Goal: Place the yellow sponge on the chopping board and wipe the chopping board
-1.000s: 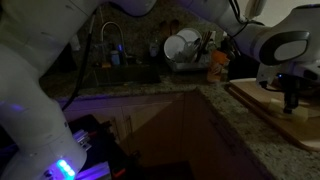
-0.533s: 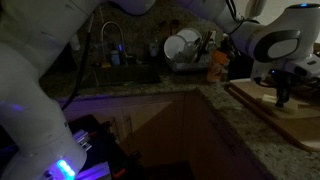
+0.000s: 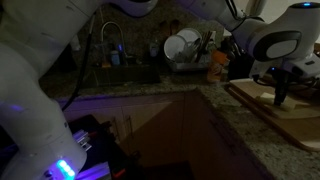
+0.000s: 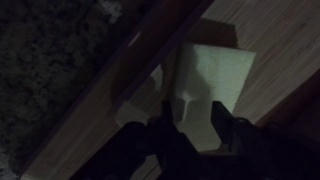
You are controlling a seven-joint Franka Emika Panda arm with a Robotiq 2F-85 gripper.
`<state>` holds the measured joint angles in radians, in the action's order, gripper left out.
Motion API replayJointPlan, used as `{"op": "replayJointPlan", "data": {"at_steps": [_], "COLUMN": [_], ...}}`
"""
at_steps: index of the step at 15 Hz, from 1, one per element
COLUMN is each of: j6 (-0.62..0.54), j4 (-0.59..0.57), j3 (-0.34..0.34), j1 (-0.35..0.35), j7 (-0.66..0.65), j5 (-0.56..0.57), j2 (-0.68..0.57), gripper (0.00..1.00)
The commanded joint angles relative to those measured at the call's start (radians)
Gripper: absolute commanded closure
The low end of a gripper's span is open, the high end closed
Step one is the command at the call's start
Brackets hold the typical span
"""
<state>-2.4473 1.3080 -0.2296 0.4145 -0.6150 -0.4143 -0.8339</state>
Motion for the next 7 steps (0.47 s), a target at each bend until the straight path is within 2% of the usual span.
{"op": "replayJointPlan", "data": {"at_steps": [1, 2, 4, 5, 6, 7], "j6": [0.054, 0.085, 0.06, 0.039, 0.056, 0.057], "j4": [0.083, 0.116, 0.238, 0.273, 0.107, 0.13], "j3": [0.0, -0.009, -0.022, -0.017, -0.008, -0.008], "j1": [-0.009, -0.021, -0.059, -0.07, -0.033, -0.041], "j7": [-0.016, -0.028, -0.011, 0.021, -0.013, -0.013], "j5": [-0.01, 0.0, 0.022, 0.025, 0.016, 0.017], "j2": [0.084, 0.118, 0.225, 0.262, 0.124, 0.155], "gripper": [0.24, 0.16, 0.03, 0.01, 0.0, 0.08]}}
